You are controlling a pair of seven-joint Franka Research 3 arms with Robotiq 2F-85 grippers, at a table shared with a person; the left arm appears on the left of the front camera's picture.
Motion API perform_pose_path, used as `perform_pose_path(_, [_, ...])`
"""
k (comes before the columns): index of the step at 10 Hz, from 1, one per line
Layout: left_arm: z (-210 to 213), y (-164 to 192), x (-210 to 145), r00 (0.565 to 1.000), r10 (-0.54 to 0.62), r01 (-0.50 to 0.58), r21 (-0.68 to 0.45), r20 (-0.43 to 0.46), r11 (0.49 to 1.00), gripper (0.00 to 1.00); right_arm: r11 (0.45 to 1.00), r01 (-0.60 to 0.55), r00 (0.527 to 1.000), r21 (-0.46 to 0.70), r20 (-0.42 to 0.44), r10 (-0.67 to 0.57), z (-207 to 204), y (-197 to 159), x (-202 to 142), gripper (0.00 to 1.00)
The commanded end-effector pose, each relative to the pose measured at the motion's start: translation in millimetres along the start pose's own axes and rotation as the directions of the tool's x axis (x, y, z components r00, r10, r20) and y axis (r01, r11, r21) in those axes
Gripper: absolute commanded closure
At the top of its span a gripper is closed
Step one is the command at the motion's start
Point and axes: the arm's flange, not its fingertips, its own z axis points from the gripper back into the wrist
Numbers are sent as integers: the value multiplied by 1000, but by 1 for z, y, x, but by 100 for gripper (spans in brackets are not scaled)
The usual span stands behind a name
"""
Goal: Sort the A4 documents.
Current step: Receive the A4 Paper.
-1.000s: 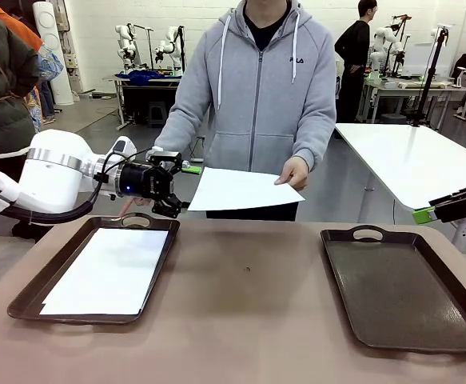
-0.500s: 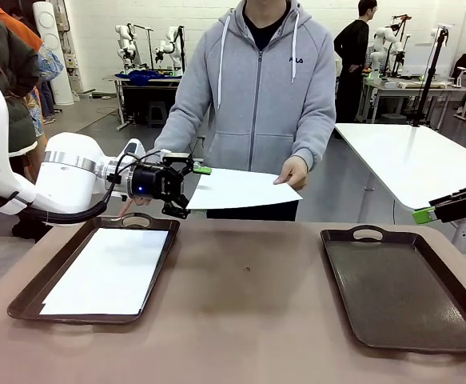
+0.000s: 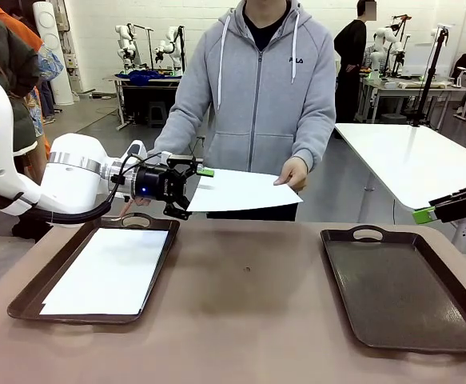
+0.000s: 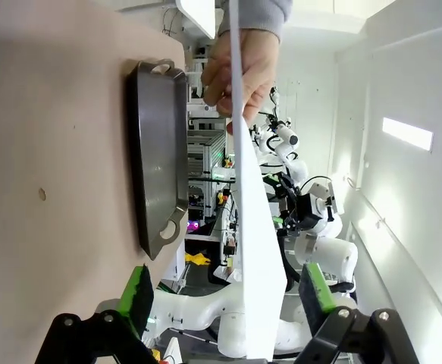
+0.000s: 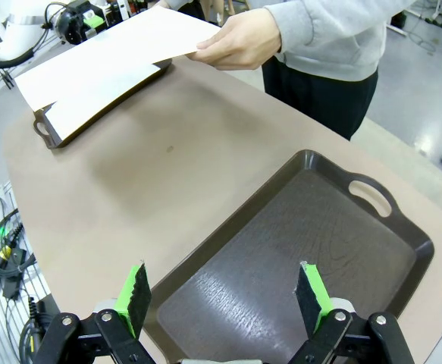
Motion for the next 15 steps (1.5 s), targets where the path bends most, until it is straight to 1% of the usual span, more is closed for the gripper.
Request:
perform_pose_path(1, [-1,-3,8,998,-23,25,-47,52,999,0,1000,-5,1000,20,27,4,-4,-3,-1,0])
perform_pose_path(2, [0,-2,7,998,-40,44,-66,52,997,14,1000,-5,1000,20,27,4,-4,-3,-1,0])
perform_pose_path(3, [2,-3,8,999,-35,38,-78,40,996,20,1000,-5,1000,20,27,4,-4,-3,-1,0])
perform_pose_path(4, [2,-3,8,999,-35,38,-87,38,995,34,1000,-5,1000,20,27,4,-4,-3,-1,0])
perform_pose_path(5, [2,-1,8,999,-23,26,-97,33,995,40,1000,-5,1000,20,27,4,-4,-3,-1,0])
perform_pose_path(6, [1,-1,8,999,-22,25,-97,32,995,53,1000,-5,1000,20,27,4,-4,-3,-1,0])
perform_pose_path(7, [-1,0,9,1000,-20,22,-102,22,995,60,1000,-5,1000,20,27,4,-4,-3,-1,0])
perform_pose_path(8, [-3,2,8,1000,-16,17,-106,13,994,73,1000,-5,1000,20,27,4,-4,-3,-1,0])
perform_pose_path(9, [-5,2,8,1000,-15,16,-107,7,994,80,1000,-5,1000,20,27,4,-4,-3,-1,0])
perform_pose_path(10, [-4,1,8,1000,-20,21,-104,9,994,93,1000,-5,1000,20,27,4,-4,-3,-1,0])
perform_pose_path(11, [-3,1,8,1000,-21,23,-99,13,995,99,1000,-5,1000,20,27,4,-4,-3,-1,0])
perform_pose_path(15, [-1,0,6,1000,-24,26,-86,18,996,100,1000,-5,1000,20,27,4,-4,-3,-1,0])
